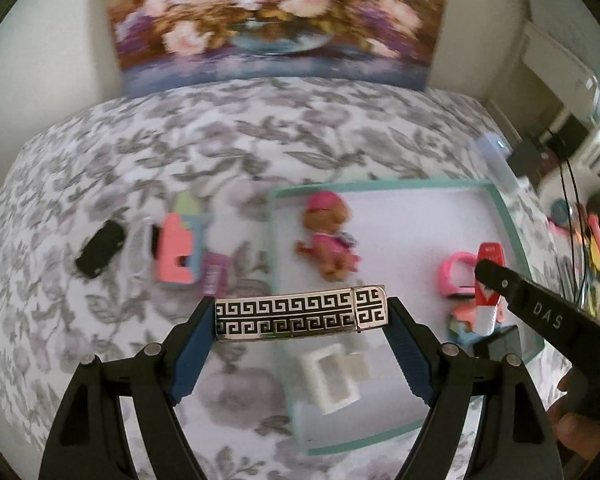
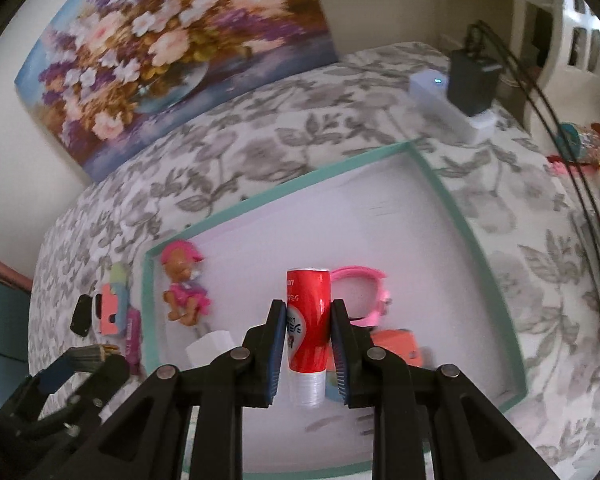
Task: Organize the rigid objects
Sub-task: 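Carry gold bar and glue stick over the tray and release both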
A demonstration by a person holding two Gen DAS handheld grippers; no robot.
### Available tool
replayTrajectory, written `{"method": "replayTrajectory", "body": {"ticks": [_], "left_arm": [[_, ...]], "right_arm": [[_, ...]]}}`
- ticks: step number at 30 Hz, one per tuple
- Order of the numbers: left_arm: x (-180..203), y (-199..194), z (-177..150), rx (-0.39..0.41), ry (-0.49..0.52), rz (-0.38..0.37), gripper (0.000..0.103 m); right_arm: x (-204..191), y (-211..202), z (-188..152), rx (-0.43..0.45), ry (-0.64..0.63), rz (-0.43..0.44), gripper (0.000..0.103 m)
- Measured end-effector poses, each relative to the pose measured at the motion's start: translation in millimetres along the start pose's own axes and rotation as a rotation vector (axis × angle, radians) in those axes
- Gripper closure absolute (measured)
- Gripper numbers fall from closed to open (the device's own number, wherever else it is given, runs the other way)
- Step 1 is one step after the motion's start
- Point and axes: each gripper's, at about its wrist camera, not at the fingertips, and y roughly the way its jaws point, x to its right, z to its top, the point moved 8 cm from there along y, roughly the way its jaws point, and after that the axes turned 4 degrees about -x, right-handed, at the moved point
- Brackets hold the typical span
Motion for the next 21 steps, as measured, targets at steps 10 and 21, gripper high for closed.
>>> {"method": "replayTrajectory", "body": {"ticks": [10, 21], "left_arm": [[44, 25, -8, -0.052, 0.122, 0.014, 0.02], [43, 22, -6, -0.052, 0.121, 0.013, 0.02]], "right_arm": [[15, 9, -5, -0.039, 0.018, 0.009, 0.079], [5, 7, -5, -0.038, -0.016, 0.012, 0.079]]}}
